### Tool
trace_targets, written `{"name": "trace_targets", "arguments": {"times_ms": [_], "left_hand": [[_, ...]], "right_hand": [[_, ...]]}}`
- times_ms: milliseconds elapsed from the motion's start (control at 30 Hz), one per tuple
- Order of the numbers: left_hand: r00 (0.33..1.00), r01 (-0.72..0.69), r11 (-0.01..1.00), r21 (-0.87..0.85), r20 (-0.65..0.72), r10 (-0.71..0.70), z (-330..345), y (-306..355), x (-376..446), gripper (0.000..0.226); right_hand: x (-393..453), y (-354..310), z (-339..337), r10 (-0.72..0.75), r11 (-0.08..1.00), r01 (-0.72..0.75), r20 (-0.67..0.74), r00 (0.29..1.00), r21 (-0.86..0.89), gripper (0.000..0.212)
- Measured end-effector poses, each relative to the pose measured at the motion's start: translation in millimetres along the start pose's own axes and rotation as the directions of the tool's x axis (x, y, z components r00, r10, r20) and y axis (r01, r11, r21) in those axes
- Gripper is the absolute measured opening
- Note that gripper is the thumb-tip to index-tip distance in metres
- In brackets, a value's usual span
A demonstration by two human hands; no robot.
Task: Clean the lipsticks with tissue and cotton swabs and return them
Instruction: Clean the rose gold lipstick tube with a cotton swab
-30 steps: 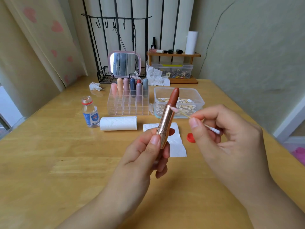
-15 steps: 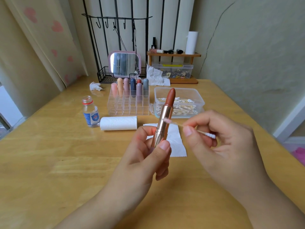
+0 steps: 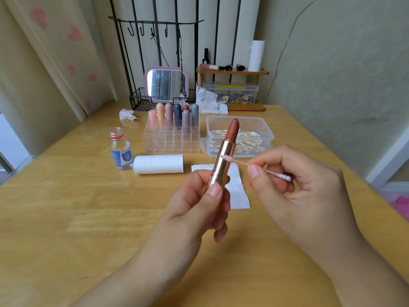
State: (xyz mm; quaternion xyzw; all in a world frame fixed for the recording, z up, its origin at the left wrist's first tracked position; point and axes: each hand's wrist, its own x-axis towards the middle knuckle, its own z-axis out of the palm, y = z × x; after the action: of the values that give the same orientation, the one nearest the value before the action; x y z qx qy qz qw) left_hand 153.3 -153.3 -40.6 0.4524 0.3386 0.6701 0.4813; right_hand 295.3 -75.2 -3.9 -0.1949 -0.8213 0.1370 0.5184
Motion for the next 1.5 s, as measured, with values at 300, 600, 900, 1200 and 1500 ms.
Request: {"name": "trace_targets", "arguments": {"times_ms": [300,600,900,1200,1500], "left_hand": [[1.000,0.000,1.000,-0.028,-0.003,0.000,0,0,0,0.024],[1.000,0.000,1.000,-0.027,-0.002,0.000,1,1,0,0.024],[1.000,0.003,0.999,-0.053,0.010,-0.003,1,1,0,0.024],[0.999,0.020,0.995,-0.100,0.041,-0.016,2,1,2,0.030],[0.996,0.088,0.974,-0.208,0.002,-0.090,4,3,2,0.028]], "right_hand": [[2,-2,-5,0.043,0.995,-0.039,-0.047,0.998,0.093,0.011],[3,1,-3,0.032,0.999,-0.030,-0.061,0.998,0.028,0.015],[2,3,-5,0.058,0.996,-0.055,-0.050,0.997,0.065,0.012],[1,9,-6,0.098,0.992,-0.094,-0.046,0.994,0.081,0.013],[2,1,-5,0.068,0.993,-0.062,-0.054,0.996,0.105,0.012]]}}
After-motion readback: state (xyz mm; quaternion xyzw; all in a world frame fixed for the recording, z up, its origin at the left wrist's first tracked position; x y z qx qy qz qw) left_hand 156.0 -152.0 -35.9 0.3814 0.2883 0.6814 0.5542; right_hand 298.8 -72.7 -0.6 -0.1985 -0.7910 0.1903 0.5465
